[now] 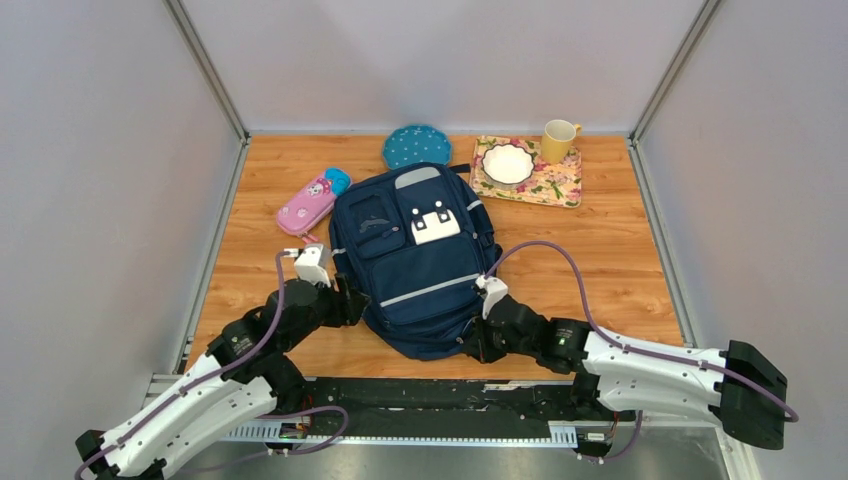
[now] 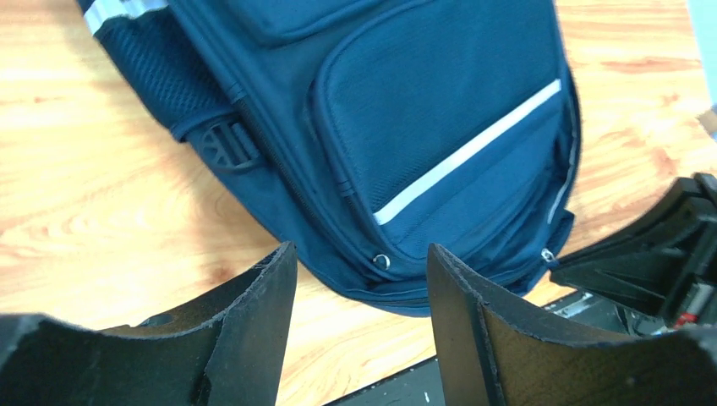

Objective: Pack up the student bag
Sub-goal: Zip the student bag at the center of the board.

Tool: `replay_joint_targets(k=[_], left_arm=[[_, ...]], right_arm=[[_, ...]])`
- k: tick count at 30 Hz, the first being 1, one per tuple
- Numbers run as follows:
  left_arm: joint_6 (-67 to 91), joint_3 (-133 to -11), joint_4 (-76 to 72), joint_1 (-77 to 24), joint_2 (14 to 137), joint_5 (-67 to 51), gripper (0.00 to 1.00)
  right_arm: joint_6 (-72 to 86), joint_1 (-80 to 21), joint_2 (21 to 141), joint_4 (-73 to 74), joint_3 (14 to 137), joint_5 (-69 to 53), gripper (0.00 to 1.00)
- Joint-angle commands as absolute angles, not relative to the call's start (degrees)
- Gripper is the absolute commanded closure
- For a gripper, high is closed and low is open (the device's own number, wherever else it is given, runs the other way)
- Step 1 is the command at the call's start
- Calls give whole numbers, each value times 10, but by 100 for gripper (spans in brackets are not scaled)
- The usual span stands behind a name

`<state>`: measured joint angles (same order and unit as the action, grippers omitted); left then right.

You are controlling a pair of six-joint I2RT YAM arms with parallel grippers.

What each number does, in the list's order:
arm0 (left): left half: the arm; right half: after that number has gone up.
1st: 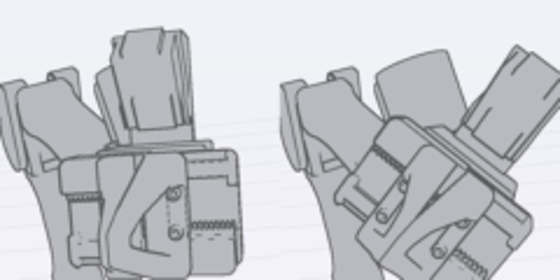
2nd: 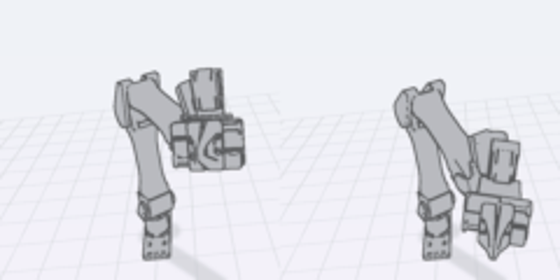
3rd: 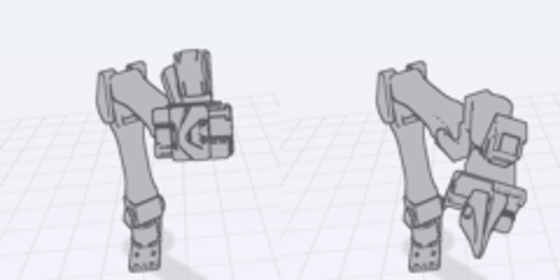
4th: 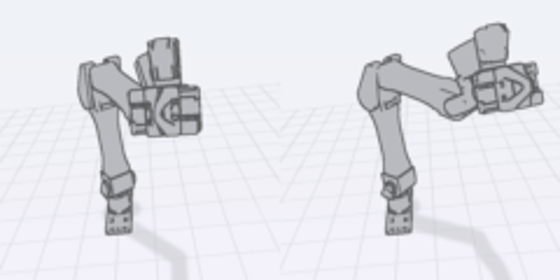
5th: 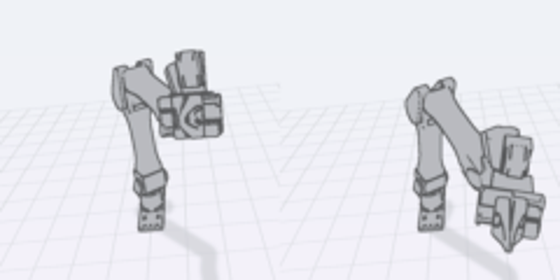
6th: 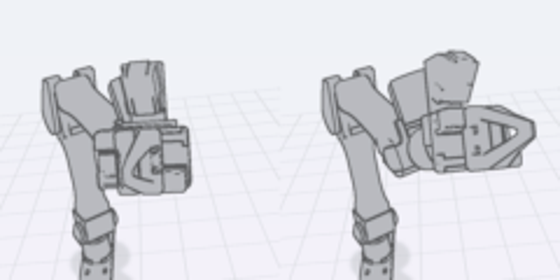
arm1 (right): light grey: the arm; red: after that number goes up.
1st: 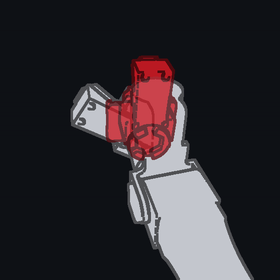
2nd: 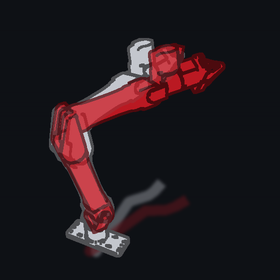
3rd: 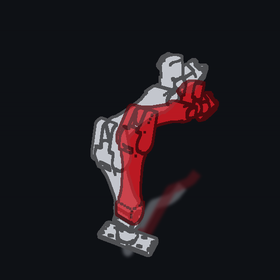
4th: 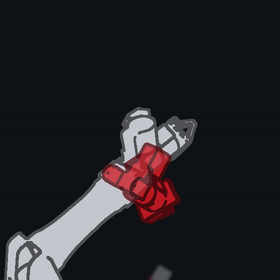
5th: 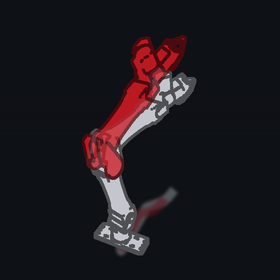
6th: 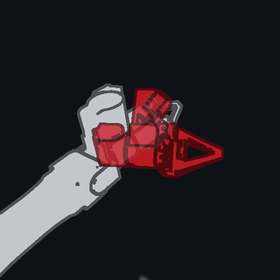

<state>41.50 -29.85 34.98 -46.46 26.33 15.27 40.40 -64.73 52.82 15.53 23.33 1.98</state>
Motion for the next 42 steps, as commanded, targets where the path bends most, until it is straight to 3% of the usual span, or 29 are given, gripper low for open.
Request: replay_joint_targets(k=[1,7,11,17,30,37,40,42], left_arm=[[305,-330,327,-462,260,99,34],[219,-333,216,-493,314,4,29],[140,-340,144,-605,373,49,28],[83,-342,80,-697,503,14,27],[11,-327,-40,-707,647,-1,26],[38,-359,-4,-707,707,-41,31],[41,-354,-26,-708,725,-53,38],[43,-361,-28,-708,732,-55,49]], right_arm=[[388,-646,512,169,251,15,100],[385,-647,500,172,251,27,100],[395,-647,490,177,251,39,100],[407,-647,463,172,239,44,100],[413,-647,432,166,221,26,100],[414,-647,421,167,219,33,100],[413,-647,421,167,220,31,100],[412,-646,421,168,221,30,100]])
